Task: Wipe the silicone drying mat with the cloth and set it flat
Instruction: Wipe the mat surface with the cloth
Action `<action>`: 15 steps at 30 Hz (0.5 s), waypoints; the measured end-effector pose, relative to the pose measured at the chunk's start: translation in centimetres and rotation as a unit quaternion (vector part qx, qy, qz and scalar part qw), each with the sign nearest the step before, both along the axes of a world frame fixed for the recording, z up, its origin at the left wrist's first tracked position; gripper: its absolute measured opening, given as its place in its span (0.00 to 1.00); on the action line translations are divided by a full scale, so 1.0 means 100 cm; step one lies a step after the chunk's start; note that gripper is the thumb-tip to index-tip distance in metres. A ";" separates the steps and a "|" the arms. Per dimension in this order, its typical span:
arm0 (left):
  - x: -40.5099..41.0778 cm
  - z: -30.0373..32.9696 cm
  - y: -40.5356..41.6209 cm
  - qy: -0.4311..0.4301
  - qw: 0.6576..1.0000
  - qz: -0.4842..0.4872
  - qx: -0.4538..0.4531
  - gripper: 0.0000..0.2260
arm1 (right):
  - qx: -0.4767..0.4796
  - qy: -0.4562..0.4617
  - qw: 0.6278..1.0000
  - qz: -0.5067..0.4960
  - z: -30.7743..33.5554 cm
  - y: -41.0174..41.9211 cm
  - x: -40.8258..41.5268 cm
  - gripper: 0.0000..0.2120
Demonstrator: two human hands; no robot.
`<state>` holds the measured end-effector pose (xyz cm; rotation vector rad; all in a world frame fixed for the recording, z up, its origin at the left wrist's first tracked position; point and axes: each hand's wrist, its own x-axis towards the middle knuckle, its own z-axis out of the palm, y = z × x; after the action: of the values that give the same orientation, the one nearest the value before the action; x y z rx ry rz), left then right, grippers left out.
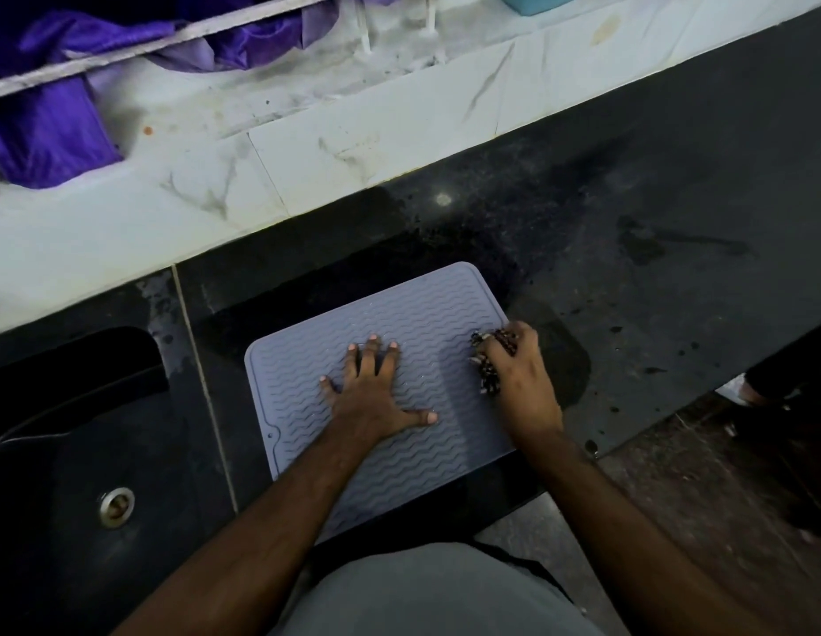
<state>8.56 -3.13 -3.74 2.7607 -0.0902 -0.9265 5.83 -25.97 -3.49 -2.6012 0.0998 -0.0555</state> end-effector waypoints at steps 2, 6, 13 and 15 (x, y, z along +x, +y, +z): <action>0.001 0.000 -0.001 0.002 1.000 -0.001 0.004 0.59 | 0.008 -0.012 1.000 0.009 0.000 0.009 -0.009 0.26; 0.001 0.002 -0.001 0.009 1.000 -0.001 0.002 0.59 | -0.010 -0.001 1.000 -0.029 -0.011 0.006 -0.008 0.24; 0.002 0.004 -0.002 0.011 1.000 -0.002 0.004 0.59 | -0.063 0.079 0.995 -0.017 -0.005 0.016 0.005 0.27; 0.002 0.003 -0.003 0.011 1.000 -0.001 0.006 0.60 | -0.073 0.072 0.994 -0.026 -0.001 0.030 0.000 0.27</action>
<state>8.76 -3.39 -3.39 2.7617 -0.0842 -0.9624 5.82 -22.99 -3.64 -2.7459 0.2219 0.1103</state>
